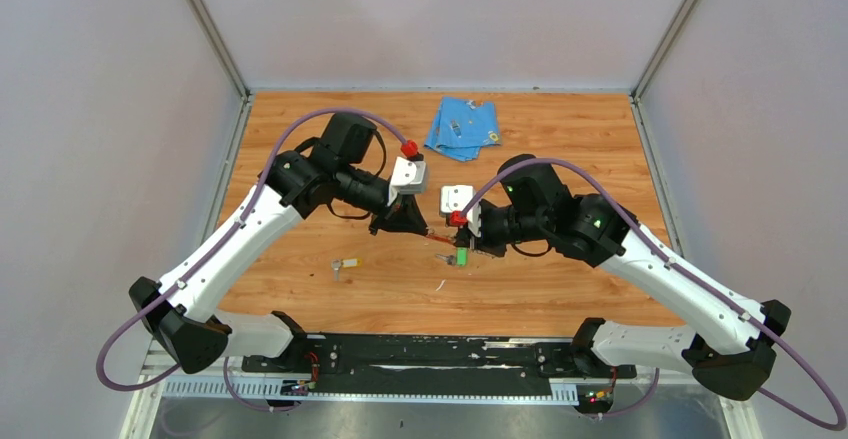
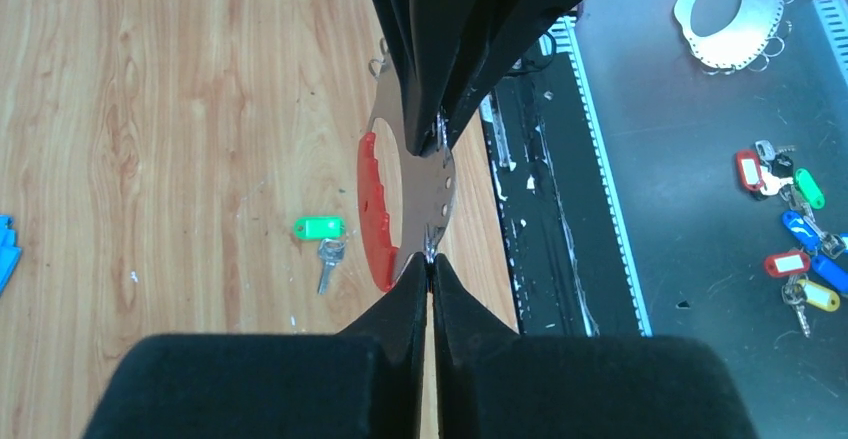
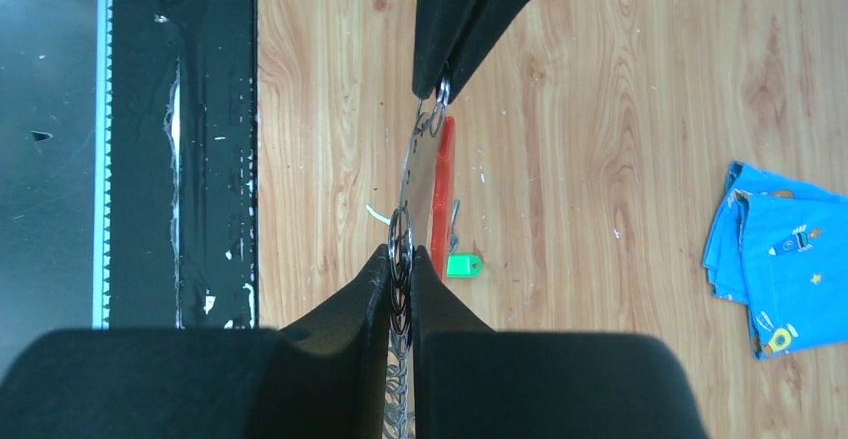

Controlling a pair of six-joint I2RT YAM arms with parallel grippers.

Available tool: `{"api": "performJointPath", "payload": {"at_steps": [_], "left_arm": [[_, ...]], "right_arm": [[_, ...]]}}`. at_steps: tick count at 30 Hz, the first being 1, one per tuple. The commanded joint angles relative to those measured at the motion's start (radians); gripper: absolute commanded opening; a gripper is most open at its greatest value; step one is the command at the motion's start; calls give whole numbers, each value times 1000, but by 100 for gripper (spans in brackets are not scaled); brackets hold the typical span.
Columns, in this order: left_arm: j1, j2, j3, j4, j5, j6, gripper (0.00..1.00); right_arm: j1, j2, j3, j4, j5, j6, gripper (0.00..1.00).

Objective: Put the keys on the keyring
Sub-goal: Adjust the keyring.

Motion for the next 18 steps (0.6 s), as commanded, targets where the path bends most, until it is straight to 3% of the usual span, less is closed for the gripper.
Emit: {"api": "performJointPath", "payload": {"at_steps": [1, 6, 13, 15, 18], "left_arm": [[-9, -1, 13, -10, 4, -26, 0], [-8, -2, -6, 35, -52, -131, 0], [-6, -185, -254, 595, -210, -497, 0], [-7, -213, -286, 677, -221, -556, 0], [-7, -198, -271, 676, -198, -613, 0]], "right_arm": [[14, -10, 11, 21, 96, 9, 1], [17, -67, -49, 135, 146, 53, 1], [48, -116, -135, 272, 177, 125, 1], [54, -130, -159, 308, 206, 142, 1], [63, -156, -204, 374, 266, 168, 1]]}}
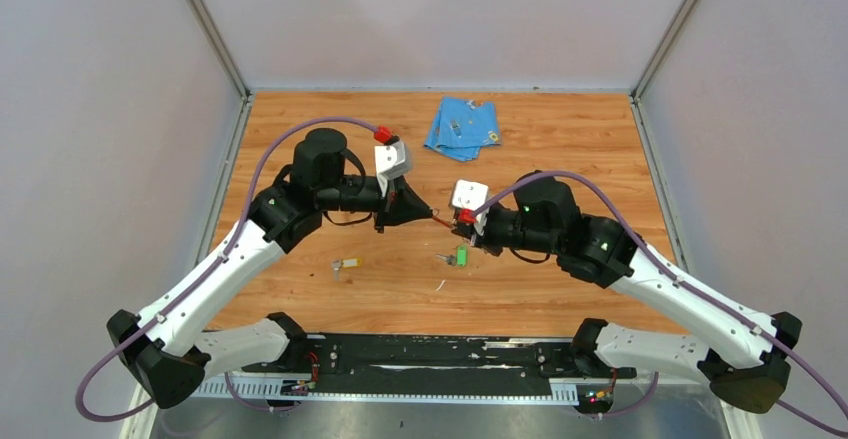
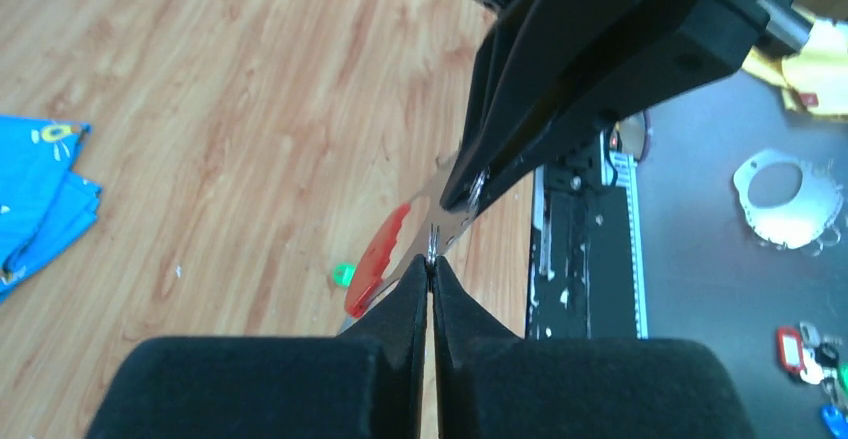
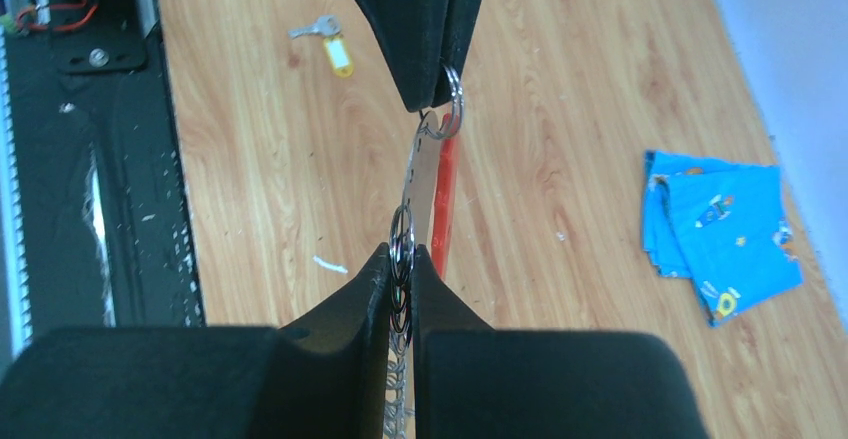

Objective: Put the keys on the keyring
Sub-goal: Adjust the keyring.

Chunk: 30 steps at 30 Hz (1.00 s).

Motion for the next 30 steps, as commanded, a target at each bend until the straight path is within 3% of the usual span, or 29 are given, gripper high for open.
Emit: {"api": "performJointPath", "payload": {"at_steps": [1, 6, 10, 14, 18, 22, 26, 30], "left_arm": [[-6, 7, 8, 179, -24, -181, 0], [-7, 11, -11, 215, -12, -255, 0], [-7, 4, -20, 234, -37, -251, 0], [-7, -3, -29, 239, -18, -193, 0], [-7, -19, -23, 168, 42, 21, 0], [-7, -58, -29, 61, 118, 352, 0], [-7, -99, -37, -48, 196, 599, 0], [-7, -162, -91, -55, 264, 787, 0]], "right_arm": [[30, -54, -59, 164, 105, 61, 0], [59, -75, -98, 235, 195, 66, 1], [67, -81, -113, 255, 148, 94, 1], [66, -104, -128, 259, 31, 119, 17], [66, -154, -122, 244, -23, 120, 28], [63, -196, -108, 229, -64, 112, 35], [53, -202, -106, 242, -26, 101, 35], [53, -188, -127, 313, -48, 92, 33]]}}
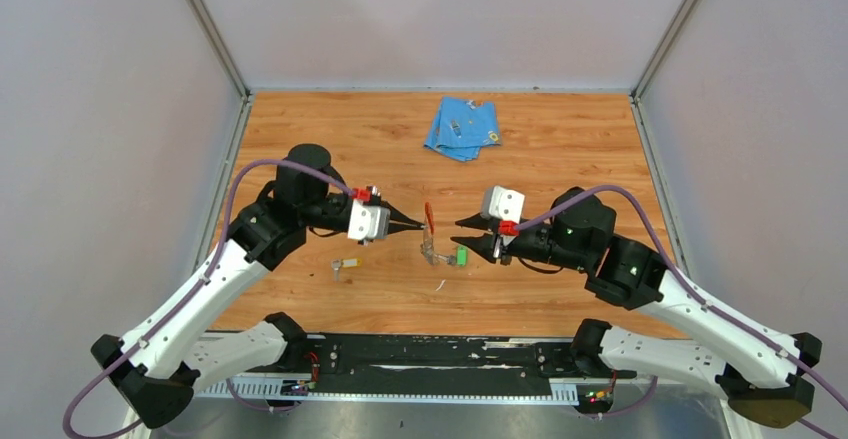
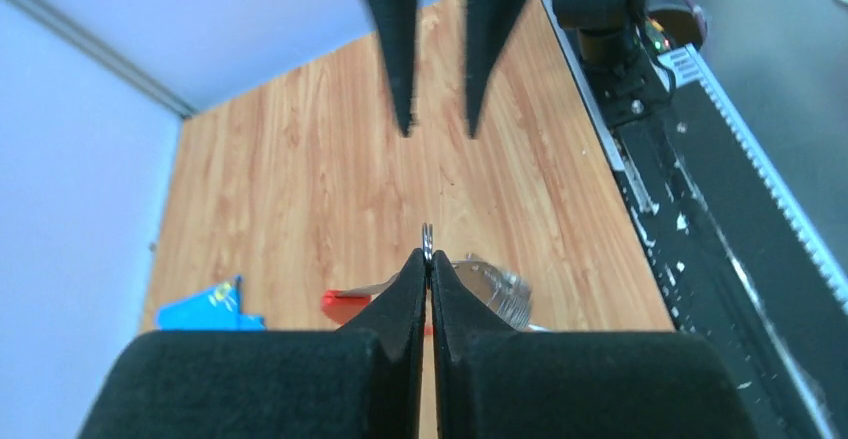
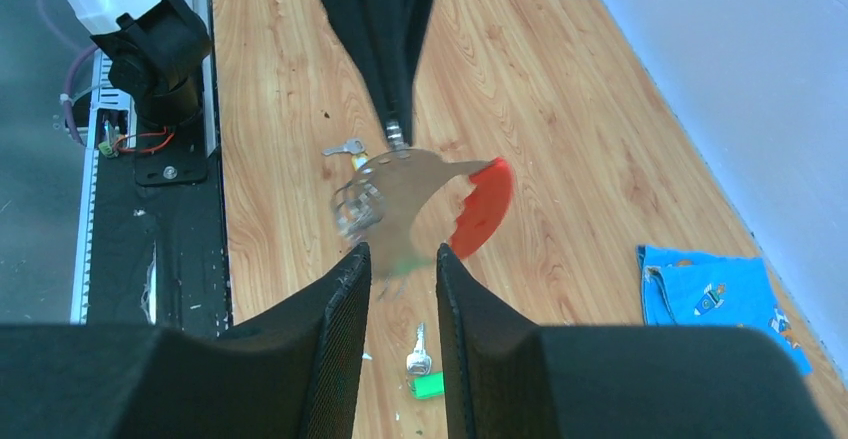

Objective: Put the keys on the keyring
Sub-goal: Adjust the keyring.

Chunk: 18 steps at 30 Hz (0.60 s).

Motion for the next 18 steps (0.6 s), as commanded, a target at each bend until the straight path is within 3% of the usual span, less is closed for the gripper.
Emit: {"api": "performJointPath", "payload": {"at_steps": [1, 7, 10, 18], "left_arm": [[-8, -77, -61, -58, 136, 352, 0], [-16, -124, -95, -60, 161, 532, 0], [-18, -123, -87, -61, 169, 539, 0], [-26, -121, -58, -61, 233, 518, 0]], "right_arm": [[2, 5, -14, 103, -41, -14, 33], [2, -21, -67, 207, -176, -56, 30], [2, -40, -106, 259, -265, -66, 30], [2, -21, -126, 333, -279, -84, 28]]}}
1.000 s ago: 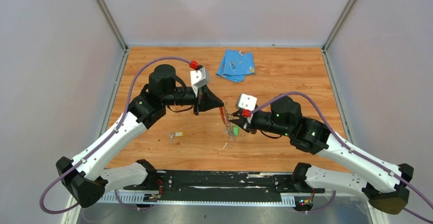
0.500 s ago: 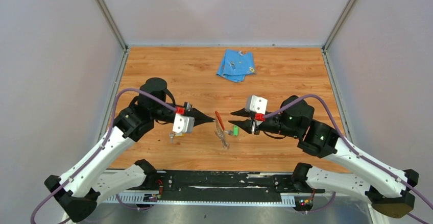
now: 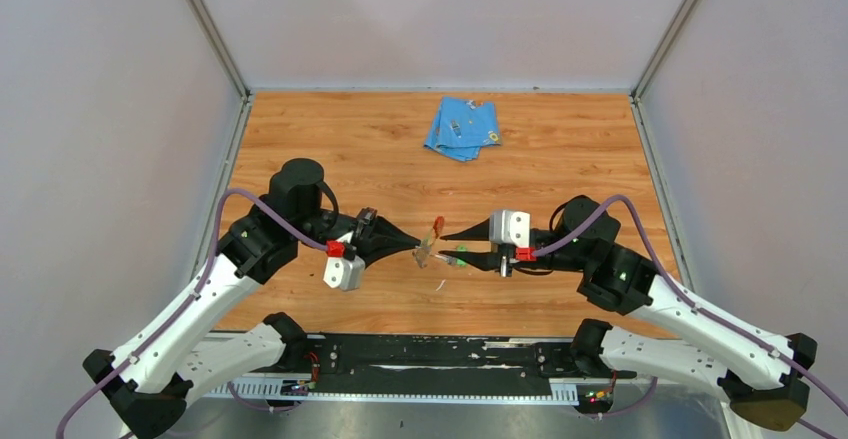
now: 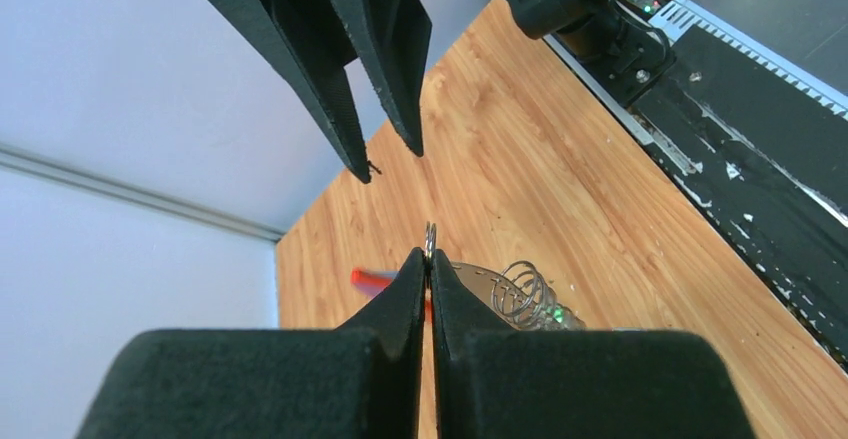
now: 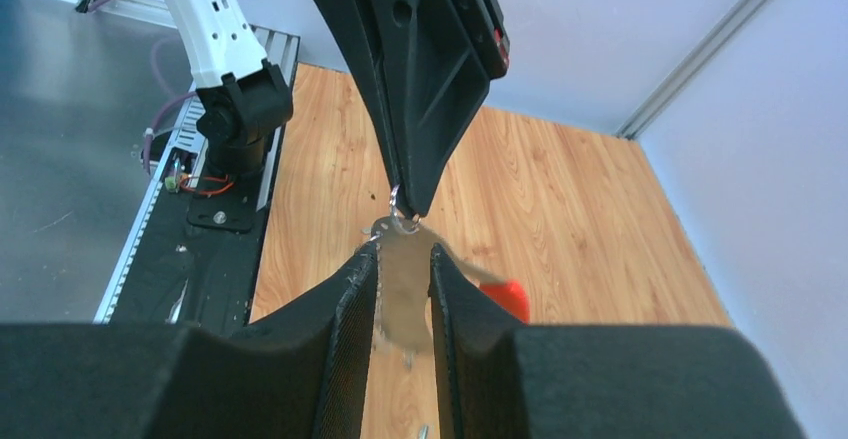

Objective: Put the keys on the keyring
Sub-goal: Adjust the keyring.

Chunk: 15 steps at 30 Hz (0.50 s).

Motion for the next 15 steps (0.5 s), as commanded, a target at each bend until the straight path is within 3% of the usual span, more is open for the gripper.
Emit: {"api": "performJointPath", "payload": {"at_steps": [1, 4, 10, 15], "left_arm": [[-17, -3, 37, 2, 75, 18, 0], [-22, 5, 51, 38, 79, -54, 0], [-23, -2, -6, 402, 57, -466, 0], [-23, 15, 5, 418, 66, -531, 0]], "right_arm": [[2, 5, -14, 94, -39, -30, 28], [2, 17, -14, 104, -62, -31, 28], [2, 22, -17, 112, -81, -24, 28], [2, 11, -26, 140, -37, -16, 28]]}}
